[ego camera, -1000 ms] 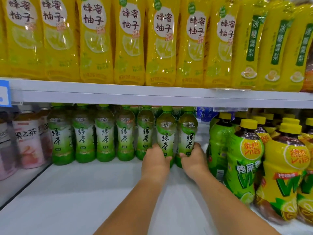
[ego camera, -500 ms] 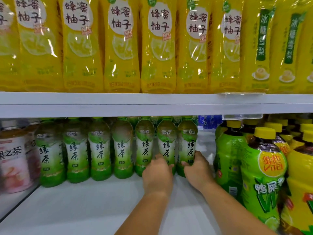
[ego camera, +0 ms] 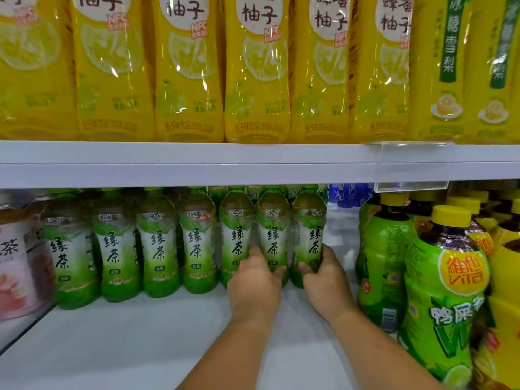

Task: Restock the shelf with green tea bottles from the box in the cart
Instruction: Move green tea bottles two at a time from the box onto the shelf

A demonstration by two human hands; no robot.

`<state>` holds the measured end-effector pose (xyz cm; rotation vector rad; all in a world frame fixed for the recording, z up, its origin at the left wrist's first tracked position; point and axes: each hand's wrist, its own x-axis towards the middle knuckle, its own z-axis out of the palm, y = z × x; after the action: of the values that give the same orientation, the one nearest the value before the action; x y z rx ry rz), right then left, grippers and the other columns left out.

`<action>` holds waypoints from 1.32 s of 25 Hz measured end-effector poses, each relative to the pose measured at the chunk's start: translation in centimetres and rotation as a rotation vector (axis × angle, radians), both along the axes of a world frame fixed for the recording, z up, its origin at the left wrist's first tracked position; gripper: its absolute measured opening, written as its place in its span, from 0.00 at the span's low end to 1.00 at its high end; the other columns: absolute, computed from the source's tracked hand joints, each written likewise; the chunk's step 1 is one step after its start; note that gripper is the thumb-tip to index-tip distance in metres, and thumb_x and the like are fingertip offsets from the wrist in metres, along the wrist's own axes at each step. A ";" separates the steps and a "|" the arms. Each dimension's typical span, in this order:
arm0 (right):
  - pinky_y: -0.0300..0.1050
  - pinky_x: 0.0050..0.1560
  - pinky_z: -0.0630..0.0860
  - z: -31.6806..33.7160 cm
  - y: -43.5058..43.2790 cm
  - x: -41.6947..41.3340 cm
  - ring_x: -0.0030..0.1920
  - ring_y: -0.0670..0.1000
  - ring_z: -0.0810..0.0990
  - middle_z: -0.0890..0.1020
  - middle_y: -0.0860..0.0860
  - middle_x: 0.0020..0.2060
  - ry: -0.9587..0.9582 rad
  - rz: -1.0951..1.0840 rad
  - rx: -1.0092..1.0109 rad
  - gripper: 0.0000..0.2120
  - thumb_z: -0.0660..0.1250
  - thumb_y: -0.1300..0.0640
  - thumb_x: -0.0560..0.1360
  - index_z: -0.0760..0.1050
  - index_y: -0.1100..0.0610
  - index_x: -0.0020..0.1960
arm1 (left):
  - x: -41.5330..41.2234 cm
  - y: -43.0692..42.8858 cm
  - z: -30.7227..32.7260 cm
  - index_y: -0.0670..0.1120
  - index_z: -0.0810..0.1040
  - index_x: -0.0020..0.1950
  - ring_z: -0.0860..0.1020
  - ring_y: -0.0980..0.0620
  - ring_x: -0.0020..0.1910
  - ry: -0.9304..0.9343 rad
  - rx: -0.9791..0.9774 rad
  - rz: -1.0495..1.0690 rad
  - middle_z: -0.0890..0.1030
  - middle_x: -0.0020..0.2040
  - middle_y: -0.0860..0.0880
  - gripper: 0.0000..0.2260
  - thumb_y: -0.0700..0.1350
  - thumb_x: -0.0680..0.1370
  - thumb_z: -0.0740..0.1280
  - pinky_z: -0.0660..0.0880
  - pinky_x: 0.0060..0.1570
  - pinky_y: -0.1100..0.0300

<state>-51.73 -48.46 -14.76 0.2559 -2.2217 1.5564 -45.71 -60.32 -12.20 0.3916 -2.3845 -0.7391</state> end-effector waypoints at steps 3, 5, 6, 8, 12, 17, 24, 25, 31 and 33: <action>0.53 0.60 0.77 0.0 -0.3 -0.1 0.56 0.54 0.79 0.81 0.50 0.54 0.011 -0.022 0.020 0.19 0.69 0.59 0.71 0.73 0.49 0.61 | -0.1 -0.2 0.0 0.48 0.74 0.57 0.81 0.45 0.52 0.012 0.005 0.004 0.82 0.52 0.48 0.19 0.59 0.75 0.72 0.77 0.47 0.54; 0.53 0.60 0.76 0.2 -0.3 -0.1 0.57 0.56 0.78 0.79 0.53 0.55 0.010 -0.050 0.052 0.19 0.70 0.58 0.71 0.74 0.51 0.61 | -0.2 -0.3 0.0 0.48 0.74 0.57 0.81 0.45 0.52 0.027 -0.003 -0.001 0.82 0.52 0.48 0.18 0.58 0.75 0.72 0.78 0.47 0.54; 0.53 0.60 0.76 0.3 -0.3 -0.1 0.57 0.56 0.77 0.78 0.53 0.55 0.008 -0.060 0.066 0.19 0.70 0.58 0.71 0.74 0.52 0.62 | -0.2 -0.3 0.0 0.48 0.74 0.57 0.81 0.45 0.52 0.031 -0.007 -0.003 0.82 0.52 0.48 0.18 0.57 0.76 0.71 0.79 0.47 0.53; 0.53 0.59 0.76 0.4 -0.4 0.0 0.57 0.57 0.78 0.78 0.53 0.55 0.005 -0.067 0.086 0.19 0.70 0.57 0.71 0.74 0.52 0.61 | -0.3 -0.3 0.0 0.47 0.75 0.58 0.81 0.44 0.52 0.033 -0.014 -0.004 0.82 0.52 0.47 0.17 0.57 0.76 0.71 0.79 0.47 0.53; 0.54 0.59 0.77 0.4 -0.5 0.1 0.56 0.56 0.78 0.80 0.53 0.55 -0.009 -0.056 0.102 0.20 0.67 0.53 0.69 0.73 0.51 0.60 | -0.1 -0.6 0.1 0.47 0.76 0.57 0.81 0.44 0.50 0.045 0.024 -0.029 0.82 0.50 0.47 0.14 0.53 0.77 0.71 0.79 0.46 0.53; 0.52 0.55 0.77 0.3 0.0 0.3 0.54 0.58 0.78 0.79 0.55 0.52 -0.048 -0.067 0.114 0.14 0.67 0.54 0.72 0.74 0.54 0.57 | 0.6 -1.0 -0.2 0.48 0.76 0.51 0.79 0.47 0.44 0.098 0.126 -0.132 0.78 0.42 0.51 0.08 0.49 0.76 0.70 0.72 0.38 0.59; 0.51 0.56 0.77 1.0 -0.6 4.0 0.56 0.61 0.78 0.79 0.59 0.56 -0.166 -0.167 0.339 0.17 0.65 0.53 0.74 0.73 0.59 0.61 | 3.6 -0.5 0.0 0.49 0.78 0.58 0.79 0.46 0.49 -0.087 0.237 -0.089 0.81 0.50 0.50 0.11 0.51 0.78 0.66 0.77 0.49 0.55; 0.52 0.55 0.77 0.9 -0.5 4.6 0.55 0.61 0.79 0.80 0.59 0.55 -0.190 -0.149 0.293 0.17 0.65 0.53 0.75 0.73 0.59 0.60 | 4.2 -0.4 -0.1 0.48 0.78 0.61 0.79 0.47 0.51 -0.103 0.261 -0.131 0.81 0.54 0.49 0.12 0.50 0.79 0.67 0.77 0.52 0.56; 0.45 0.49 0.69 1.2 2.3 9.7 0.55 0.57 0.78 0.80 0.57 0.53 -0.302 0.005 0.105 0.16 0.62 0.52 0.79 0.74 0.61 0.62 | 9.2 -0.3 -0.1 0.45 0.70 0.73 0.73 0.47 0.66 -0.109 0.346 -0.284 0.74 0.70 0.47 0.23 0.52 0.81 0.66 0.69 0.59 0.62; 0.42 0.53 0.67 1.5 3.4 11.7 0.60 0.55 0.76 0.78 0.55 0.59 -0.327 0.075 0.121 0.19 0.61 0.53 0.81 0.71 0.59 0.69 | 10.8 -0.9 0.0 0.46 0.65 0.77 0.74 0.49 0.64 -0.176 0.364 -0.308 0.72 0.72 0.48 0.26 0.54 0.82 0.64 0.74 0.50 0.64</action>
<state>-39.99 -45.09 -13.30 0.1276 -2.5887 1.6007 -34.86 -61.22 -12.22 0.2442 -2.5031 -1.3393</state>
